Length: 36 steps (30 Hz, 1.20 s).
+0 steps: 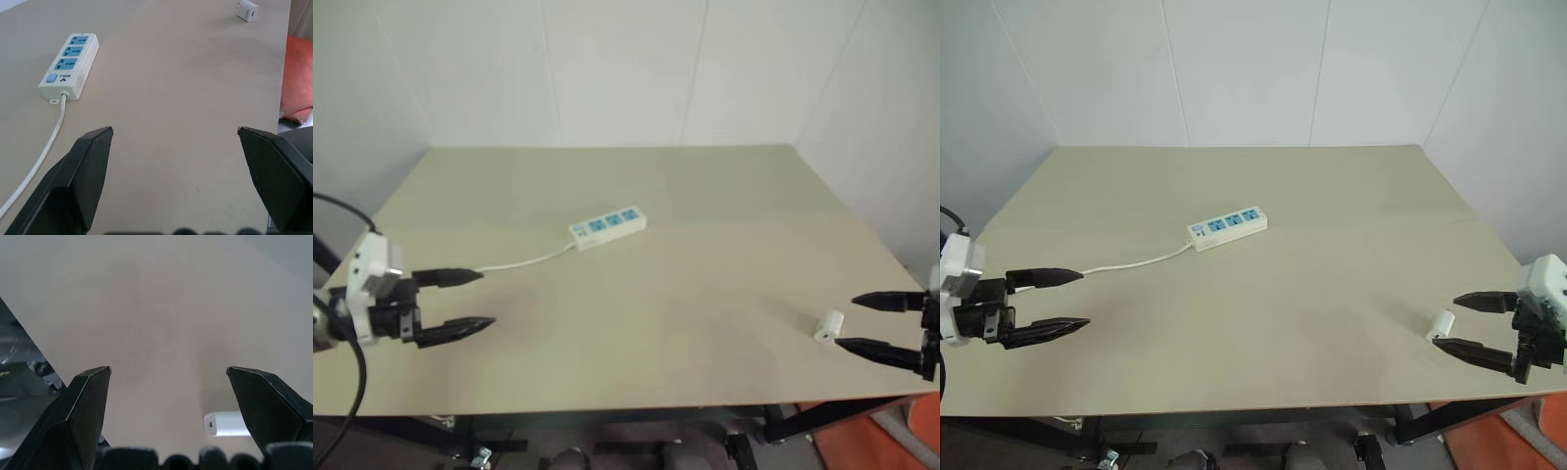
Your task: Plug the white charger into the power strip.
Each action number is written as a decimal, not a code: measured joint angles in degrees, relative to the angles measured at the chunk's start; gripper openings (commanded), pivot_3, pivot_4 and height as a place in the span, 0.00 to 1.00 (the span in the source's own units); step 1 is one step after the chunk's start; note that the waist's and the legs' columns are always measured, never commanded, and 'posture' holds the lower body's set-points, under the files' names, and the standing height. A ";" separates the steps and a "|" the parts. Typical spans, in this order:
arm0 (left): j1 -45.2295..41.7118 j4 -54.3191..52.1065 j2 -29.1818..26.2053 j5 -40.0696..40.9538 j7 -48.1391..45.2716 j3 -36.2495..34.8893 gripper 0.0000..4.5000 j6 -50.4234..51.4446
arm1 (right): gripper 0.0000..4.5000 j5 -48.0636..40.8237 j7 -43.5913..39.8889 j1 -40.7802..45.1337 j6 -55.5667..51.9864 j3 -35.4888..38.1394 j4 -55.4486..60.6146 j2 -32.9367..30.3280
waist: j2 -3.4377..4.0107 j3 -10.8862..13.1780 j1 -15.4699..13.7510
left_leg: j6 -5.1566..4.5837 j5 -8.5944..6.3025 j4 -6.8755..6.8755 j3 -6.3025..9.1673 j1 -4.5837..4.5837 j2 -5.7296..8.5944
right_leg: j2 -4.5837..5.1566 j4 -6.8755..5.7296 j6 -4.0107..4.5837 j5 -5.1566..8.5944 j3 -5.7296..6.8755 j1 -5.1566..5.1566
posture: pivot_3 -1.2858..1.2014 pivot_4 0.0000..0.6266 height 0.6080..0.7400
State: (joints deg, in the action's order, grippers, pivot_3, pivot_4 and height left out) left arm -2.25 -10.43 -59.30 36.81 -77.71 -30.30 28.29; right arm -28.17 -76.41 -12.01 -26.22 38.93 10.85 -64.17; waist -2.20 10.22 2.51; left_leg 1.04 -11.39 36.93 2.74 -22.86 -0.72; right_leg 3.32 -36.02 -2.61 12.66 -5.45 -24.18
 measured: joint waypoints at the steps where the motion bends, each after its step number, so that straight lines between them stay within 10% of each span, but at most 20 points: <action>1: 0.00 0.00 0.00 0.09 0.01 0.00 0.99 0.00 | 1.00 0.57 -0.22 -0.30 0.41 0.00 -0.24 -0.01 | 0.00 0.00 0.00 | 0.00 0.00 0.00 0.00 0.00 0.00 | 0.00 0.00 0.00 0.00 0.00 0.00 | 0.52 0.24 1.00; 24: -7.62 1.56 1.37 -0.25 5.96 5.76 0.99 -0.77 | 1.00 1.26 0.93 3.28 1.95 -1.17 0.73 0.73 | -0.01 0.00 0.10 | 0.01 0.00 0.00 0.00 0.00 0.00 | -0.03 -0.02 -0.38 -0.22 0.00 0.00 | 0.52 0.24 1.00; 36: -30.01 25.27 13.26 -17.61 16.63 23.16 0.99 -13.44 | 1.00 -1.18 11.21 23.13 0.43 -17.21 2.78 5.90 | -0.04 0.01 0.08 | 0.01 0.00 0.02 0.06 -0.09 0.03 | -0.05 0.01 -0.46 -0.30 -0.01 -0.02 | 0.52 0.24 1.00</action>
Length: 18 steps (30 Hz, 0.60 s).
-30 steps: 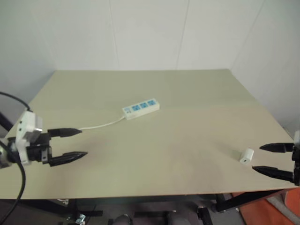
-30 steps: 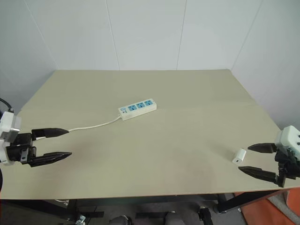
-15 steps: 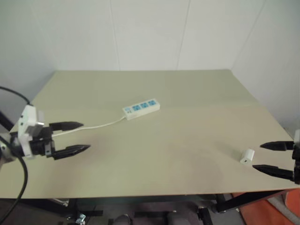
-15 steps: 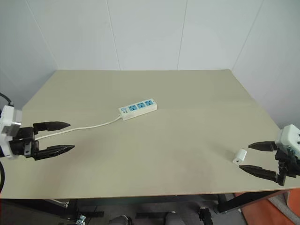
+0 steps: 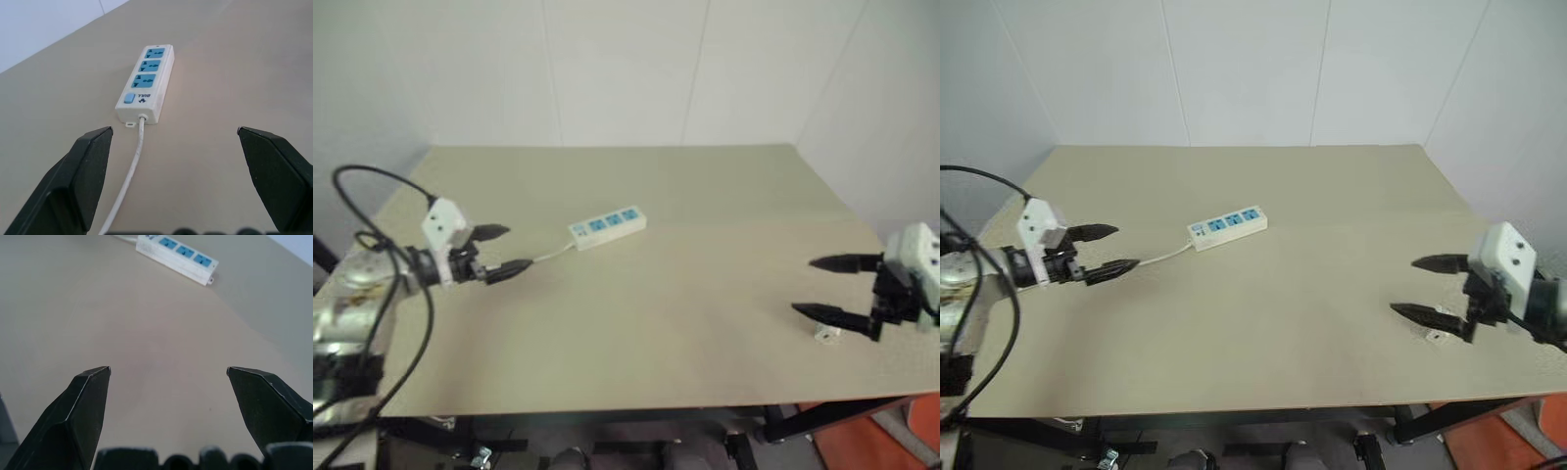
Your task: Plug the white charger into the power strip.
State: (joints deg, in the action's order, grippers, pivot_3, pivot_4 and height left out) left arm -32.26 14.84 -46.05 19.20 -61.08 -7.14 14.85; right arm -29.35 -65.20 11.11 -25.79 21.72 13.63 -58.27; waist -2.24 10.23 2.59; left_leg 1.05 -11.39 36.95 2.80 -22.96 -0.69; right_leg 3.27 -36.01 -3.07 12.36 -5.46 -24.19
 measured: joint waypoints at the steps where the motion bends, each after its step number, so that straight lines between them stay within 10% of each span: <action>1: -1.27 1.74 0.83 -0.90 0.32 0.78 0.99 -0.95 | 1.00 0.11 1.05 1.53 -0.23 -1.51 -0.02 0.74 | 0.00 0.00 -0.03 | 0.00 0.00 0.00 0.02 0.00 0.00 | 0.00 -0.01 0.00 0.00 0.00 0.01 | 0.52 0.24 1.00; 18: -22.82 46.74 15.14 -16.32 9.95 8.13 0.99 -17.56 | 1.00 2.12 5.72 9.46 -0.89 -10.27 -1.97 4.98 | -0.01 0.00 -0.43 | -0.01 0.01 0.15 0.14 -0.20 0.13 | 0.04 -0.03 -0.10 -0.09 0.03 -0.06 | 0.52 0.24 1.00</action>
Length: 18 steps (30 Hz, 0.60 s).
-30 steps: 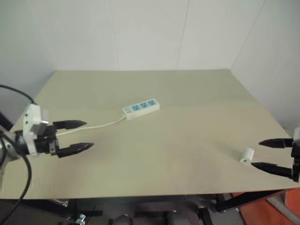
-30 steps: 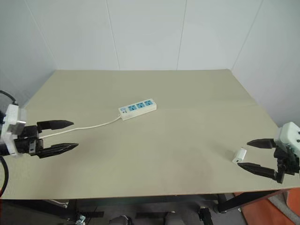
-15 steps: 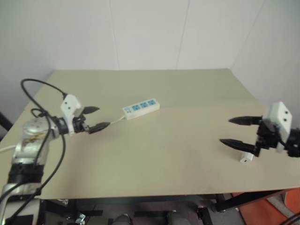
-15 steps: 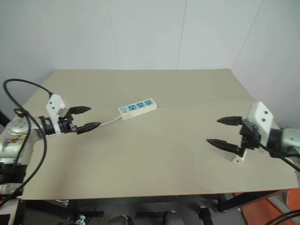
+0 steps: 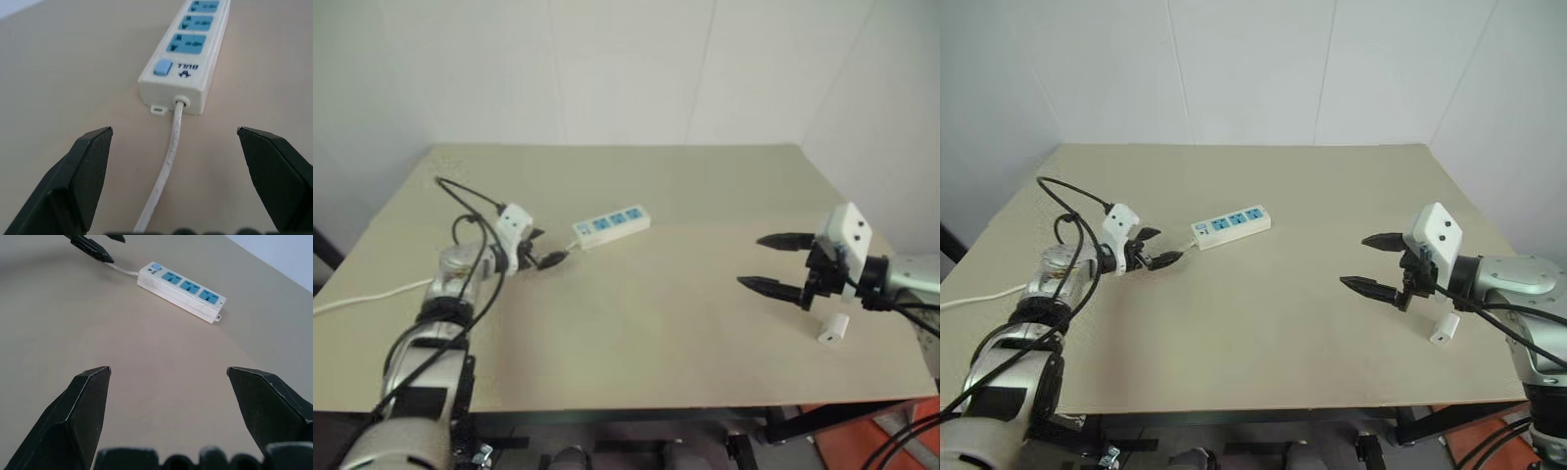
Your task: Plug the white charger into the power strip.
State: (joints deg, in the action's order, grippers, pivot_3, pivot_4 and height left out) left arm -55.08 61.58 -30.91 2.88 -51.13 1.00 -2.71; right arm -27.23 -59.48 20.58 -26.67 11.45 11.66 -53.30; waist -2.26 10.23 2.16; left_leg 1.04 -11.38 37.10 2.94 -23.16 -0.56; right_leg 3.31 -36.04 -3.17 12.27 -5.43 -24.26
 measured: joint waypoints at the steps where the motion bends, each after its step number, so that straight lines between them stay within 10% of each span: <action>1: -1.02 2.17 0.70 -0.82 0.26 0.33 0.99 -0.60 | 1.00 -0.01 0.01 0.00 0.00 0.00 0.01 0.06 | 0.00 0.00 0.01 | 0.00 0.00 0.00 0.01 -0.01 0.01 | 0.00 0.00 0.00 0.00 0.00 0.00 | 0.52 0.24 1.00; 10: -5.55 12.22 5.13 -6.37 10.11 0.82 0.99 -2.25 | 1.00 -0.76 0.75 -1.35 -0.10 0.54 1.73 0.14 | -0.02 0.00 0.03 | 0.00 0.00 0.01 0.04 0.02 0.06 | 0.02 -0.05 -0.03 0.00 -0.01 0.03 | 0.52 0.24 1.00; 18: -5.79 13.17 6.25 -7.15 10.37 0.11 0.52 -1.47 | 1.00 -1.31 1.59 -4.14 -1.52 3.08 4.81 0.12 | -0.02 -0.01 0.20 | 0.00 0.00 0.01 0.04 0.15 0.06 | 0.01 -0.08 -0.04 0.00 -0.02 0.12 | 0.52 0.24 1.00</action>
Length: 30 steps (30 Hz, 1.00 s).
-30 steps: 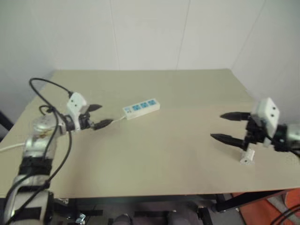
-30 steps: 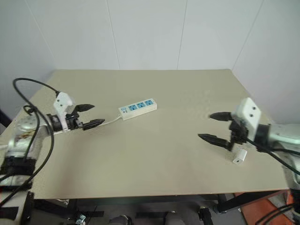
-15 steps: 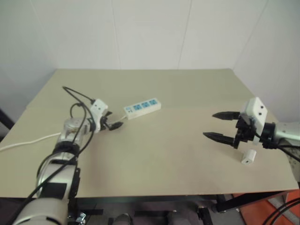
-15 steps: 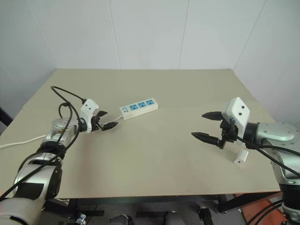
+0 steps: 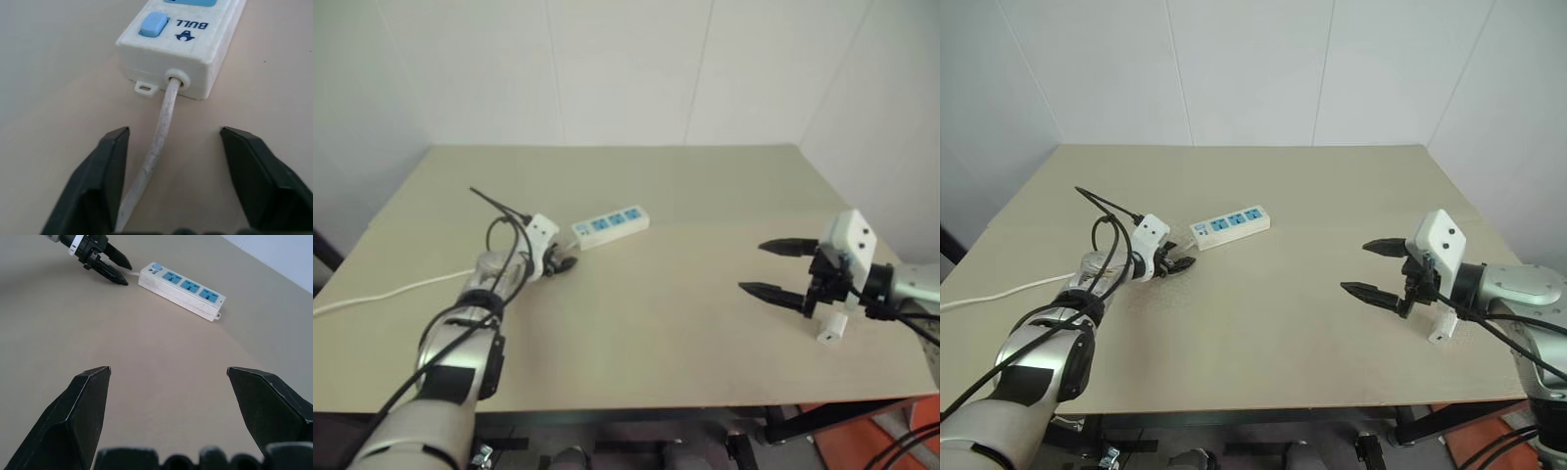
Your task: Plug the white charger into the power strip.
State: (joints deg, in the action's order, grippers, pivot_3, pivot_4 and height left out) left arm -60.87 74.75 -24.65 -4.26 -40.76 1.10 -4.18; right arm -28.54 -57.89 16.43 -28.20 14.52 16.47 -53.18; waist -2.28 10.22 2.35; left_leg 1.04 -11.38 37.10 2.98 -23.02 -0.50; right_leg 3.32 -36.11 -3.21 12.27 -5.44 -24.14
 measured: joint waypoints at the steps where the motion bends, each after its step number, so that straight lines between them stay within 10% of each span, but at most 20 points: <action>1: 0.01 0.00 0.02 0.00 -0.27 -0.11 0.45 0.37 | 1.00 -0.04 0.20 -0.19 -0.04 0.19 0.35 -0.01 | 0.00 -0.01 0.05 | 0.00 0.00 -0.01 0.00 0.04 0.00 | 0.00 0.00 0.00 0.00 0.00 0.03 | 0.52 0.24 1.00; 8: 0.32 -0.19 -0.51 0.01 -1.49 -1.31 0.00 1.40 | 1.00 -0.97 0.60 -1.25 -0.37 0.84 0.98 -0.34 | 0.02 -0.03 0.05 | 0.00 0.00 -0.01 -0.01 0.07 0.01 | 0.01 0.02 -0.01 0.01 -0.02 0.07 | 0.52 0.24 1.00; 30: 14.96 -20.16 0.71 5.24 -35.01 0.24 0.00 -5.28 | 1.00 -0.98 0.36 -2.24 -0.36 1.81 1.02 -1.63 | 0.22 -0.18 -1.25 | 0.00 0.00 -0.01 -0.02 0.05 0.08 | 0.09 0.04 -0.01 0.01 -0.02 0.09 | 0.52 0.24 1.00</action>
State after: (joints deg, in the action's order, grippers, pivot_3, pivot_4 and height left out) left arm -45.91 54.59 -23.94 0.97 -75.76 1.34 -9.47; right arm -29.52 -57.52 14.19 -28.56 16.34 17.49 -54.81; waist -2.06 10.04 1.10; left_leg 1.04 -11.38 37.10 2.96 -22.97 -0.43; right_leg 3.41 -36.07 -3.21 12.28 -5.47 -24.05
